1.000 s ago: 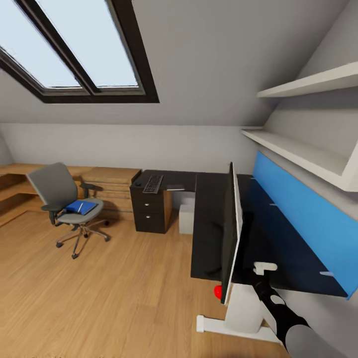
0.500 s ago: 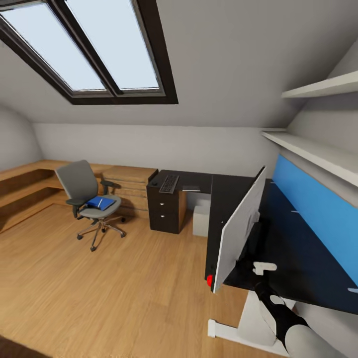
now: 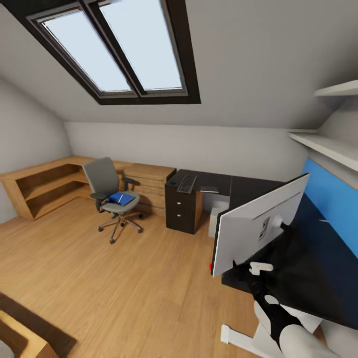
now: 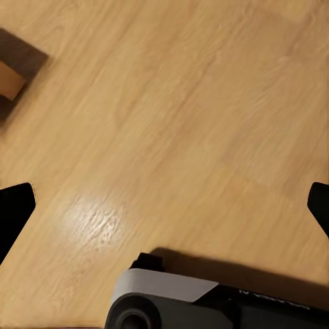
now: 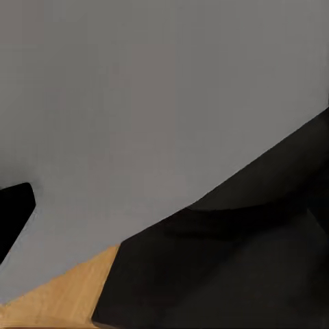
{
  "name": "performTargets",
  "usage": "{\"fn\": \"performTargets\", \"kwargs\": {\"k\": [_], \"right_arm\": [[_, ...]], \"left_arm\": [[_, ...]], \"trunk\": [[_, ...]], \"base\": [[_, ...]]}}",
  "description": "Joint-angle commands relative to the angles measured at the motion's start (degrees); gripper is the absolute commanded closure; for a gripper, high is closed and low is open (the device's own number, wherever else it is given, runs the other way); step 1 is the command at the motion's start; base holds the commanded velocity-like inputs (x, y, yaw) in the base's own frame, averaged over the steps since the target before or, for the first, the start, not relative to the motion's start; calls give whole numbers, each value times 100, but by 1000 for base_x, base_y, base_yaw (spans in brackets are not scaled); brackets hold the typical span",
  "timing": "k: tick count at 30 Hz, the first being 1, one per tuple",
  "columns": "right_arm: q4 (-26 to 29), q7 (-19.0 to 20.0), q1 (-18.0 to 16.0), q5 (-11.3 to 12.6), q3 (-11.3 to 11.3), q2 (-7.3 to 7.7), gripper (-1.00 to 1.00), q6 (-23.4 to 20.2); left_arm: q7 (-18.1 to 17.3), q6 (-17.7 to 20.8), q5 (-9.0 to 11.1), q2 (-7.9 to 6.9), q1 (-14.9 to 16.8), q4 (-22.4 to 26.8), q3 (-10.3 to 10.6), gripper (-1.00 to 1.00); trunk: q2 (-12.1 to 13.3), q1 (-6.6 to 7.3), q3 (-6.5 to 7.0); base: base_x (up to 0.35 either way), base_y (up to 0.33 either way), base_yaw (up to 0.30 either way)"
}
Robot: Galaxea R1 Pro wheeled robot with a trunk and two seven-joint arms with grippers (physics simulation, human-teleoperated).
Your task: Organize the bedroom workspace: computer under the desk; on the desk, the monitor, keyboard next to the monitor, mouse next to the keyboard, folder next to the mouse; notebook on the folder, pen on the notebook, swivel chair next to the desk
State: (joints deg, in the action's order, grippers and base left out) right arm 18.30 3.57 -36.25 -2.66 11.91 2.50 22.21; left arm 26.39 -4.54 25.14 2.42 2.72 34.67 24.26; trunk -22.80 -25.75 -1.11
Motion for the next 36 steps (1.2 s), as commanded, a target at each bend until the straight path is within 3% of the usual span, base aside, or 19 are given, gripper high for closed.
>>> {"fn": "performTargets", "kwargs": {"k": [1, 22, 36], "right_arm": [[-7, 38, -5, -33, 40, -6, -100, 19], [3, 55, -5, -31, 56, -14, -100, 37], [5, 56, -5, -33, 57, 13, -100, 43]], "left_arm": [[40, -39, 61, -5, 9, -4, 44, -100], [41, -43, 61, -5, 9, -4, 44, -100], [41, -46, 61, -5, 9, -4, 44, -100]], "trunk": [[-12, -3, -17], [-12, -3, -118], [-12, -3, -118]], "base": [[0, 0, 213], [0, 0, 97], [0, 0, -222]]}}
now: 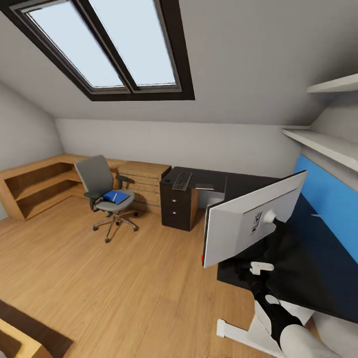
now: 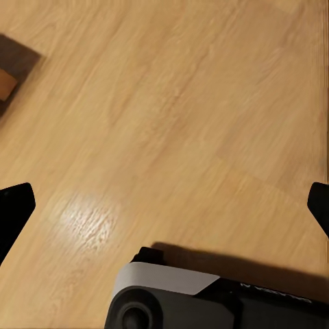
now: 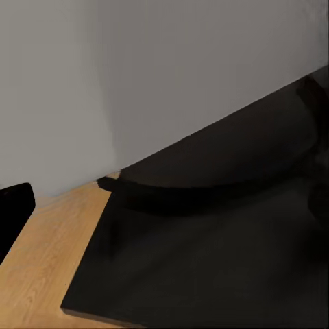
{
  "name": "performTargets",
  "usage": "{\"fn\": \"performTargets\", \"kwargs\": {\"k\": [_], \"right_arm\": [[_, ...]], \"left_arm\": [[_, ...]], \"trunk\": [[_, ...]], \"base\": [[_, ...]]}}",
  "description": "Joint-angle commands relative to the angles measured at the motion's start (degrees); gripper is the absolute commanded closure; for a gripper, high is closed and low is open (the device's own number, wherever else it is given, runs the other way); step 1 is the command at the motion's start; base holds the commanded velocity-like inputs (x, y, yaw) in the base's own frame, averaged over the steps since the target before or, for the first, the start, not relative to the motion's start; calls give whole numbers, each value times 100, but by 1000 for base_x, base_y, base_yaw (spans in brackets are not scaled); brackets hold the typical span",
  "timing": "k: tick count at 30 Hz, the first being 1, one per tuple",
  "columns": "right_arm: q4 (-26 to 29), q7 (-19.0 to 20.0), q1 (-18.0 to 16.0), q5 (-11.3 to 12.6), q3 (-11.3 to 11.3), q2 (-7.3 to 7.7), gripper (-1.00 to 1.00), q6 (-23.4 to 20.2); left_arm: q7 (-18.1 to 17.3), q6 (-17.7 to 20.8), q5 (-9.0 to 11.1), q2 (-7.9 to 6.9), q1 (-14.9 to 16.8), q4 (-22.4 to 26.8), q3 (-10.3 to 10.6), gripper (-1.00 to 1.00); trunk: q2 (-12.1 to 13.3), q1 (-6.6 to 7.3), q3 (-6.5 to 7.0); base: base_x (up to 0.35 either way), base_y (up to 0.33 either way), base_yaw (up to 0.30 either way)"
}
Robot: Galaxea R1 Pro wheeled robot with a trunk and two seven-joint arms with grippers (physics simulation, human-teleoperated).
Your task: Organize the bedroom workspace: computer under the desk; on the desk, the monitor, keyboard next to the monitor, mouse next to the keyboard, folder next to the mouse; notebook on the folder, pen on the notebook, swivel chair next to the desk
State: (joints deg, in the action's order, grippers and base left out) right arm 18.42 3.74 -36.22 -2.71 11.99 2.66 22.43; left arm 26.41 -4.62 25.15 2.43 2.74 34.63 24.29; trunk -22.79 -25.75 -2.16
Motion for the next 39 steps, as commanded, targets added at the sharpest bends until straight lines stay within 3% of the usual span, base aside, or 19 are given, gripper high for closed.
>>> {"fn": "performTargets", "kwargs": {"k": [1, 11, 18, 32, 39], "right_arm": [[-10, 39, -7, -28, 49, -3, -100, 19], [-28, 32, -7, -22, 52, 9, -100, 34], [-229, -154, -7, -22, 42, 9, -100, 819], [-494, -250, -7, -28, 22, 5, -100, 981], [-507, -602, -7, -28, 23, -8, -100, 1419]], "left_arm": [[40, -38, 61, -5, 7, -1, 41, -100], [40, -39, 61, -14, 7, -1, 41, -100], [40, -39, 61, -14, 7, -1, 41, -100], [40, -37, 61, -6, 7, -1, 41, -100], [40, -33, 61, -5, 9, -1, 41, -100]], "trunk": [[-13, -4, -13], [-13, -4, -13], [-13, -4, -13], [-13, -4, -13], [-13, -4, -13]], "base": [[0, 0, -268], [0, 0, -255], [0, 0, -35], [0, 0, -1], [0, 0, 0]]}}
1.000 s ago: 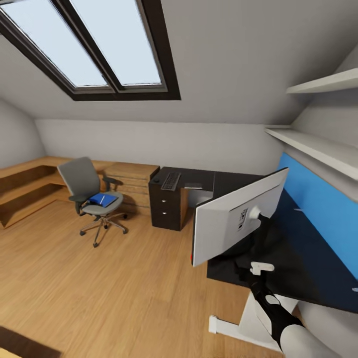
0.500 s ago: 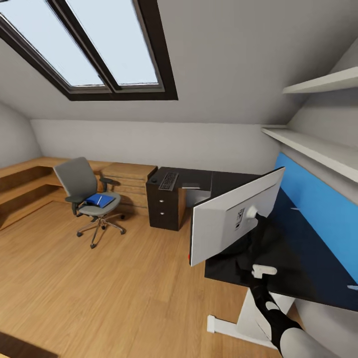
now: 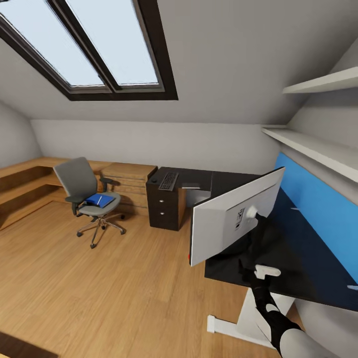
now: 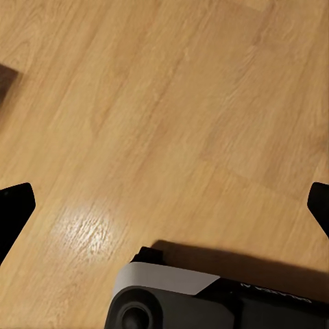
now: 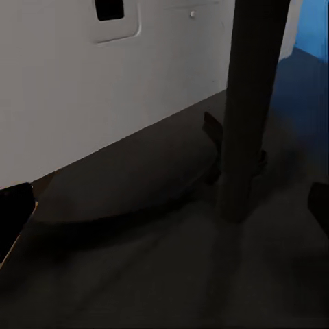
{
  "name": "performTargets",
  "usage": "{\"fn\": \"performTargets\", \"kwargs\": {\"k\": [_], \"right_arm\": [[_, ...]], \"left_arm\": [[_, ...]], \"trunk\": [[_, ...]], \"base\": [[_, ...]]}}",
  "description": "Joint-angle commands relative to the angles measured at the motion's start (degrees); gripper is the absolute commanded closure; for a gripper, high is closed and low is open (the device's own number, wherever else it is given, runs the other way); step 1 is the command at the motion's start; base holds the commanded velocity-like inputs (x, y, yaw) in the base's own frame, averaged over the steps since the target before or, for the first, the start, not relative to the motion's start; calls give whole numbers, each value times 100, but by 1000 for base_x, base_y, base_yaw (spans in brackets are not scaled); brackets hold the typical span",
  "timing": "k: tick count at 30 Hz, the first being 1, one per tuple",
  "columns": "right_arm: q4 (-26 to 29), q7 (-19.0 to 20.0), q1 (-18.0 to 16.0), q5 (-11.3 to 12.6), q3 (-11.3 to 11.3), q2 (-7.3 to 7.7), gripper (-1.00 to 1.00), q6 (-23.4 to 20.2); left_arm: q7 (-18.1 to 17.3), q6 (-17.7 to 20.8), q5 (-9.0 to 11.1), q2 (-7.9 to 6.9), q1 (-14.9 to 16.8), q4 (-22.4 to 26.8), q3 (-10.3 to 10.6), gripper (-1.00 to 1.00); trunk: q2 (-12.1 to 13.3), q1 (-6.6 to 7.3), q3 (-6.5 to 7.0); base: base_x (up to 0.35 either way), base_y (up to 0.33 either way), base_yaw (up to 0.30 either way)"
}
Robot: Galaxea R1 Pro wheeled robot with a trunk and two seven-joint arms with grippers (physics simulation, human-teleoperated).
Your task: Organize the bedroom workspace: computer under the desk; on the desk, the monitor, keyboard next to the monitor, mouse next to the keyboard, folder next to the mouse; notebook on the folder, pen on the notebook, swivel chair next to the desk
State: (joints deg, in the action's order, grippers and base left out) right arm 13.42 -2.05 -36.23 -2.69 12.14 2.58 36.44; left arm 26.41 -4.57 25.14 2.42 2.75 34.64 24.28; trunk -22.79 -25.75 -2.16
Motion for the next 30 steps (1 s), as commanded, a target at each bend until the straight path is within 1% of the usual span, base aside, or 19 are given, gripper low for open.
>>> {"fn": "performTargets", "kwargs": {"k": [1, 5, 6, 8, 10, 13, 18, 24, 30], "right_arm": [[-11, -117, -7, -30, 5, -2, -100, 82], [-14, -263, -7, -30, 5, 1, -100, 103], [-14, -518, -7, -30, 6, 9, -100, 98], [-15, -760, -7, -33, 7, 11, -100, 72], [-15, -915, -7, -36, 5, 13, -100, 56], [-15, -1044, -7, -40, 0, 14, -100, 40], [-15, -1076, -7, -39, -1, 21, -100, 23], [-15, -1078, -7, -39, 0, 23, -100, 21], [-15, -1079, -7, -39, 0, 23, -100, 21]], "left_arm": [[40, -40, 61, -5, 7, -2, 42, -100], [40, -39, 61, -5, 6, -2, 42, -100], [40, -37, 61, -3, 6, -2, 42, -100], [38, -38, 61, -3, 6, -2, 42, -100], [39, -37, 61, -2, 6, -2, 42, -100], [39, -36, 61, 0, 6, -2, 42, -100], [37, -37, 61, 3, 6, -2, 42, -100], [37, -36, 61, 4, 6, -2, 42, -100], [37, -35, 61, 4, 6, -2, 42, -100]], "trunk": [[-13, -4, -13], [-13, -4, -13], [-13, -4, -13], [-13, -4, -13], [-13, -4, -13], [-13, -4, -13], [-13, -4, -13], [-13, -4, -13], [-13, -4, -13]], "base": [[0, 0, 0], [0, 0, 0], [0, 0, 0], [9, 0, 0], [79, 0, 0], [167, -19, 0], [56, -22, 0], [177, -142, 0], [64, -54, 0]]}}
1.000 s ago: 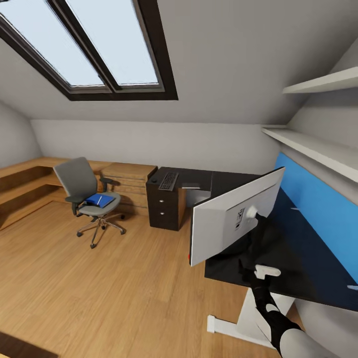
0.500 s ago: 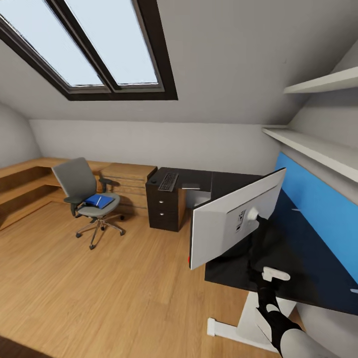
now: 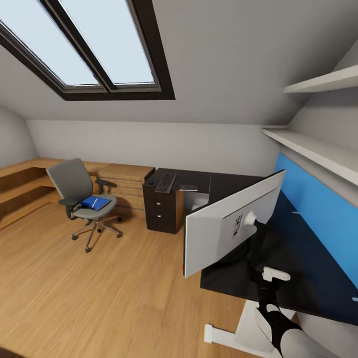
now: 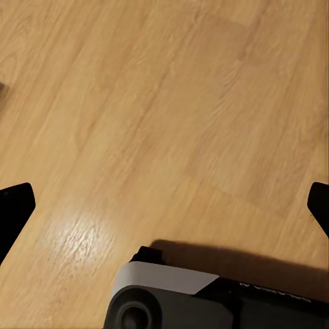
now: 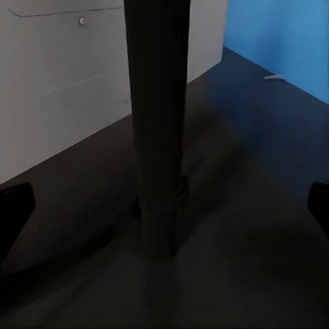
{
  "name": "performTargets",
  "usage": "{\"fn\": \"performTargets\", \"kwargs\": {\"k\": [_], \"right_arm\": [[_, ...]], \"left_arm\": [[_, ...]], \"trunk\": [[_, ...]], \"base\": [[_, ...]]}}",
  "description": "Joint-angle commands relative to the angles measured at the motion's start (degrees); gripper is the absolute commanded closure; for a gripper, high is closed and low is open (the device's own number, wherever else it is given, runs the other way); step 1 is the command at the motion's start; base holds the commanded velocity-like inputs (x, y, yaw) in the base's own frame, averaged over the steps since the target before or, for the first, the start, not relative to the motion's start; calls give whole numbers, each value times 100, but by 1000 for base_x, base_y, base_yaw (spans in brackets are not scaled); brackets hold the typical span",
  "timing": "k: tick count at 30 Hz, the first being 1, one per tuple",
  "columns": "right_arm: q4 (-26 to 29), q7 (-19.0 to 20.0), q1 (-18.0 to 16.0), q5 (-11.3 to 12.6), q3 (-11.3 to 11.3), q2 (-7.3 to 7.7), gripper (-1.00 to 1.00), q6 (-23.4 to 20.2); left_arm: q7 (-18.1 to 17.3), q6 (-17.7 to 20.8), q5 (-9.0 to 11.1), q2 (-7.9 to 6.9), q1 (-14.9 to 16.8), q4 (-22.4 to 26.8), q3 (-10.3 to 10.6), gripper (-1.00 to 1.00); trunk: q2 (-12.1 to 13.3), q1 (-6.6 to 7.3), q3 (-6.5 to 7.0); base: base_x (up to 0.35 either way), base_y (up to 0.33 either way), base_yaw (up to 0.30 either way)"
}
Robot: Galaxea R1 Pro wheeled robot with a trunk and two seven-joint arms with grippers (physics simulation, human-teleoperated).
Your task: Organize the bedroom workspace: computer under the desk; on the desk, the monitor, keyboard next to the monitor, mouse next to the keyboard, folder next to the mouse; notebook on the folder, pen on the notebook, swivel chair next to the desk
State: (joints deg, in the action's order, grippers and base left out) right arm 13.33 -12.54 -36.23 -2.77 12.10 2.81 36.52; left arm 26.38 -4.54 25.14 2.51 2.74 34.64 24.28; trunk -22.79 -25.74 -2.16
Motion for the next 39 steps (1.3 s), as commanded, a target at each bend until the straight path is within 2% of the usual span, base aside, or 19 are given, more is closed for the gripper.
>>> {"fn": "performTargets", "kwargs": {"k": [1, 39], "right_arm": [[-6, -29, -7, -30, 6, 0, -100, 13], [-6, -29, -7, -30, 3, 0, -100, 13]], "left_arm": [[39, -38, 61, -5, 8, -1, 42, -100], [39, -40, 61, -5, 8, -1, 42, -100]], "trunk": [[-13, -4, -13], [-13, -4, -13]], "base": [[44, -27, 0], [114, -39, 0]]}}
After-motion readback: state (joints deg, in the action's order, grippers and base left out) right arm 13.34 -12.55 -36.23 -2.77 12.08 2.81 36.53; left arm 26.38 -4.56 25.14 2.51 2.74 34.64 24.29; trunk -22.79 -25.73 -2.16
